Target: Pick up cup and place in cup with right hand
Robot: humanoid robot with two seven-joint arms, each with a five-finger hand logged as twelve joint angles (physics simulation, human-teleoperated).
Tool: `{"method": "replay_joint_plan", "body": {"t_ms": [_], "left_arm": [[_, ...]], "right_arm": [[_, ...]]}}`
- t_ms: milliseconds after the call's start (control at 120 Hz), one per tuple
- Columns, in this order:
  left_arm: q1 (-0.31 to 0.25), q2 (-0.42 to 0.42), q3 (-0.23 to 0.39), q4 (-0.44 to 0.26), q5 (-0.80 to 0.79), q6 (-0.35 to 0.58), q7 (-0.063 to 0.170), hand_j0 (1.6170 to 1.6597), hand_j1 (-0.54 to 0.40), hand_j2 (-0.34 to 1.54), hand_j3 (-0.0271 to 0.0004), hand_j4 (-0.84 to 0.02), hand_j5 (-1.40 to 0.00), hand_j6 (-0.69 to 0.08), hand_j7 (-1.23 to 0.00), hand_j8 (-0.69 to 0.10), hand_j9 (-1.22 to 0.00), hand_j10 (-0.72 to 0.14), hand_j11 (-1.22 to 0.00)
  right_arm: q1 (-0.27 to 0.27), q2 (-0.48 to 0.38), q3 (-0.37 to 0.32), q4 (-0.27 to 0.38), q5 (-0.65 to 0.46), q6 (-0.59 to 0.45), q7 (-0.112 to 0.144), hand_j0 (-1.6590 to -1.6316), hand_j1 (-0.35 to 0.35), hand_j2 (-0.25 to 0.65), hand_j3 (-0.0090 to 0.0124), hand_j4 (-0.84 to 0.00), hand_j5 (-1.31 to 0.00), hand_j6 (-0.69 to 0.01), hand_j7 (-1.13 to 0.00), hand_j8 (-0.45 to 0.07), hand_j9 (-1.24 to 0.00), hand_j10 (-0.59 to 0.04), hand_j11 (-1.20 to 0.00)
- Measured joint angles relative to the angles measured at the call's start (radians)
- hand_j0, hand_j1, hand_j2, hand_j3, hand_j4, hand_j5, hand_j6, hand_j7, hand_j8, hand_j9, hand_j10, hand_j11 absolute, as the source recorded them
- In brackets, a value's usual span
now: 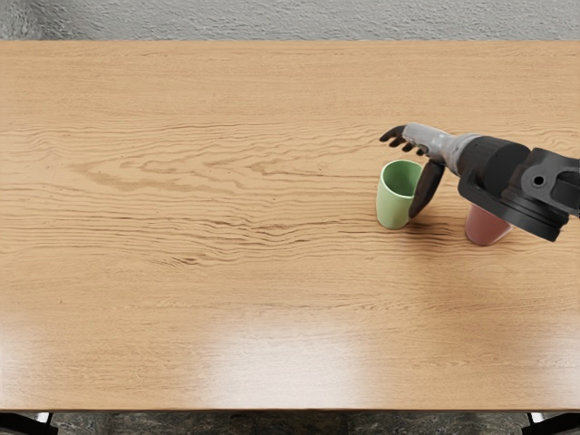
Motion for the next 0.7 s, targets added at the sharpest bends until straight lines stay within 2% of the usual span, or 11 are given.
{"method": "replay_joint_plan", "body": {"t_ms": [200, 508, 600, 667, 700], "left_arm": [[0.0, 0.0, 0.0, 0.0, 0.0, 0.0, 0.0, 1.6581, 0.349, 0.0, 0.0, 0.0, 0.0, 0.0, 0.0, 0.0, 0.0, 0.0, 0.0], [0.0, 0.0, 0.0, 0.0, 0.0, 0.0, 0.0, 1.6581, 0.349, 0.0, -0.0001, 0.0, 0.0, 0.0, 0.0, 0.0, 0.0, 0.0, 0.0], [0.0, 0.0, 0.0, 0.0, 0.0, 0.0, 0.0, 1.6581, 0.349, 0.0, -0.0001, 0.0, 0.0, 0.0, 0.0, 0.0, 0.0, 0.0, 0.0], [0.0, 0.0, 0.0, 0.0, 0.0, 0.0, 0.0, 1.6581, 0.349, 0.0, -0.0001, 0.0, 0.0, 0.0, 0.0, 0.0, 0.0, 0.0, 0.0], [0.0, 0.0, 0.0, 0.0, 0.0, 0.0, 0.0, 1.6581, 0.349, 0.0, -0.0001, 0.0, 0.0, 0.0, 0.0, 0.0, 0.0, 0.0, 0.0]], "right_arm": [[-0.014, 0.023, -0.003, -0.022, -0.003, -0.003, 0.0, -1.658, -0.041, -0.049, 0.0, -0.262, -0.34, -0.263, -0.34, -0.262, -0.34, -0.261, -0.34], [-0.033, 0.029, -0.004, -0.023, -0.005, -0.029, 0.0, -1.658, 0.038, -0.061, 0.0, -0.33, -0.42, -0.33, -0.42, -0.33, -0.42, -0.328, -0.42], [-0.034, 0.028, -0.003, -0.021, -0.005, -0.03, 0.0, -1.6577, 0.073, -0.05, -0.0003, -0.374, -0.47, -0.37, -0.47, -0.312, -0.48, -0.366, -0.47], [-0.035, 0.028, -0.002, -0.019, -0.006, -0.029, 0.0, -1.6568, 0.085, -0.007, -0.001, -0.411, -0.51, -0.376, -0.52, -0.297, -0.51, -0.357, -0.52], [-0.035, 0.027, -0.001, -0.019, -0.006, -0.028, 0.0, -1.6565, 0.089, 0.014, -0.0004, -0.425, -0.52, -0.376, -0.53, -0.293, -0.53, -0.359, -0.53]]}}
